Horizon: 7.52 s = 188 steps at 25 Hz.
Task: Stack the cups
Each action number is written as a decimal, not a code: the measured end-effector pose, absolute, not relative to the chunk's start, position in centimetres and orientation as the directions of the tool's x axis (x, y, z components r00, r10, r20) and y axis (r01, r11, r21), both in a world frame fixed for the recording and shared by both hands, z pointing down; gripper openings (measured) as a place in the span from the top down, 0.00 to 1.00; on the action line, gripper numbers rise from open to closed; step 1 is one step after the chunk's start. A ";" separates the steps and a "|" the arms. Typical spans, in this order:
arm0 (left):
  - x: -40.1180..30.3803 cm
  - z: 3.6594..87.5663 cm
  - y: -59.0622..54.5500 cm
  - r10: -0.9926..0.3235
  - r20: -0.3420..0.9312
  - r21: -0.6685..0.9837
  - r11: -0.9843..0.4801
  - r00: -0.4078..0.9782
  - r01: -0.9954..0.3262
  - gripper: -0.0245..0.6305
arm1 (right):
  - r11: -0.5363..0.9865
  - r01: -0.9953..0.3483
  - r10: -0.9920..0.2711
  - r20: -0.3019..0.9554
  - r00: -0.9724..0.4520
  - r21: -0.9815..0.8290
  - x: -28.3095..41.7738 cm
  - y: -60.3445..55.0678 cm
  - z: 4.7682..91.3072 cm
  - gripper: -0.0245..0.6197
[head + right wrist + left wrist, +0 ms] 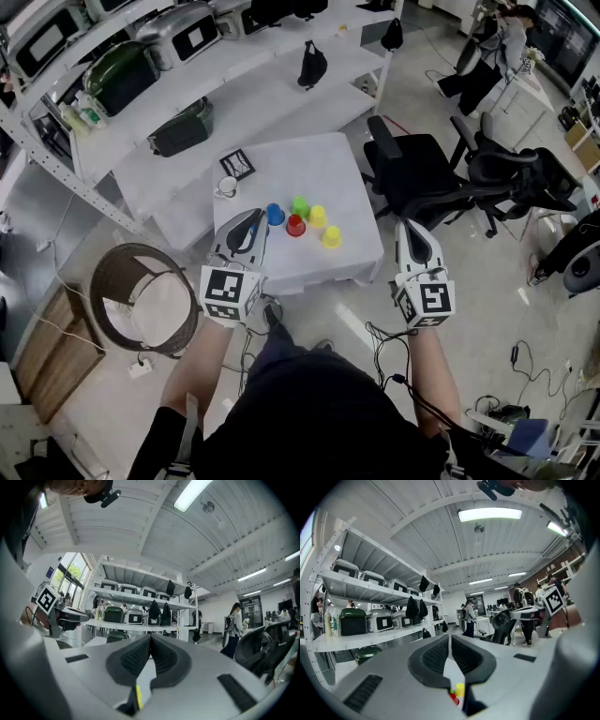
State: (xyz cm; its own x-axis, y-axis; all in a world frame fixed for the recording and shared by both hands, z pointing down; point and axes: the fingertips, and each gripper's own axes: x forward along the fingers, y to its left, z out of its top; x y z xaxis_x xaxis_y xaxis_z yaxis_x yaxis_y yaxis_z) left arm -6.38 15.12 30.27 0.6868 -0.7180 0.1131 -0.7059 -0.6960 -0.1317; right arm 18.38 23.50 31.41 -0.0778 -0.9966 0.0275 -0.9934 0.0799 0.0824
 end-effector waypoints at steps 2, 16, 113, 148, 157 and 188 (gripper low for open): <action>-6.2 30.5 14.8 -0.719 0.116 -0.128 -0.695 0.685 -0.707 0.93 | 0.082 -0.993 -0.996 0.031 -0.079 0.082 18.5 23.1 31.6 0.96; -8.0 33.9 11.6 -0.743 0.157 -0.052 -0.664 0.650 -0.746 0.93 | 0.134 -0.990 -0.991 0.022 -0.133 0.035 18.5 21.0 32.3 0.96; -7.2 67.5 -6.0 -0.495 0.733 0.021 -0.668 0.466 -0.744 0.59 | 0.095 -0.983 -0.928 0.342 -0.145 -0.158 25.0 6.4 43.4 0.96; -4.6 69.8 -23.3 -0.499 0.753 -0.011 -0.662 0.429 -0.749 0.65 | -0.177 -0.977 -0.895 0.431 0.110 -0.118 26.5 6.3 44.7 0.96; -4.4 72.3 -27.7 -0.489 0.776 0.001 -0.631 0.398 -0.776 0.65 | -0.232 -0.968 -0.864 0.476 0.162 -0.091 26.9 6.2 45.6 0.96; -8.1 58.8 -12.8 -0.627 0.617 0.095 -0.541 0.476 -0.836 0.54 | 0.054 -0.987 -0.910 0.400 -0.110 -0.148 23.2 1.6 49.3 0.96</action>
